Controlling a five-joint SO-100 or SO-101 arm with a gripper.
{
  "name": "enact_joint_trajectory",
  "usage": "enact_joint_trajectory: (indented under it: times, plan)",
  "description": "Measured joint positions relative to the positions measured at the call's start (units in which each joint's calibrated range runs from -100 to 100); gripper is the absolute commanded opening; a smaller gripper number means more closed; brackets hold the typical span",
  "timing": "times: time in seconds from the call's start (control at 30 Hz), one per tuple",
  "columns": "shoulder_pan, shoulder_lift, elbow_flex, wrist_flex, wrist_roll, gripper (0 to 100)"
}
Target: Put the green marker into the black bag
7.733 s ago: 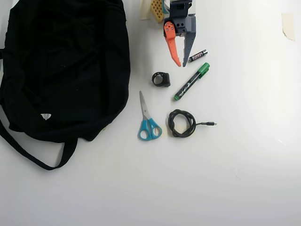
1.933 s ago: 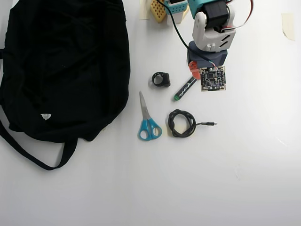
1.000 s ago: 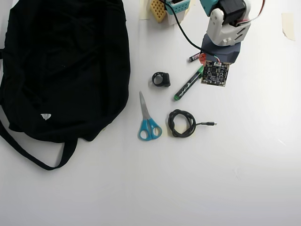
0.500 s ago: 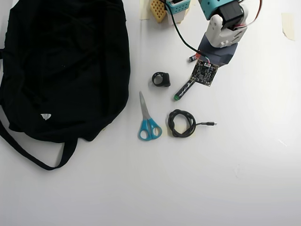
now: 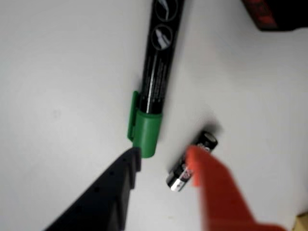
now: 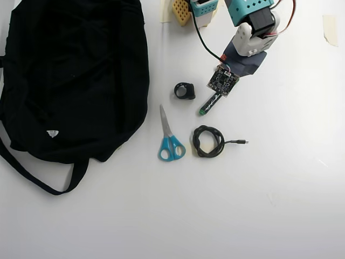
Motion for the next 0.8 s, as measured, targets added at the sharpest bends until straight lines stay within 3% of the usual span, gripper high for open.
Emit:
enact_joint_trajectory:
  times: [0.8]
  plan:
    - [0.4, 0.1, 0.3, -9.0, -2.4, 20]
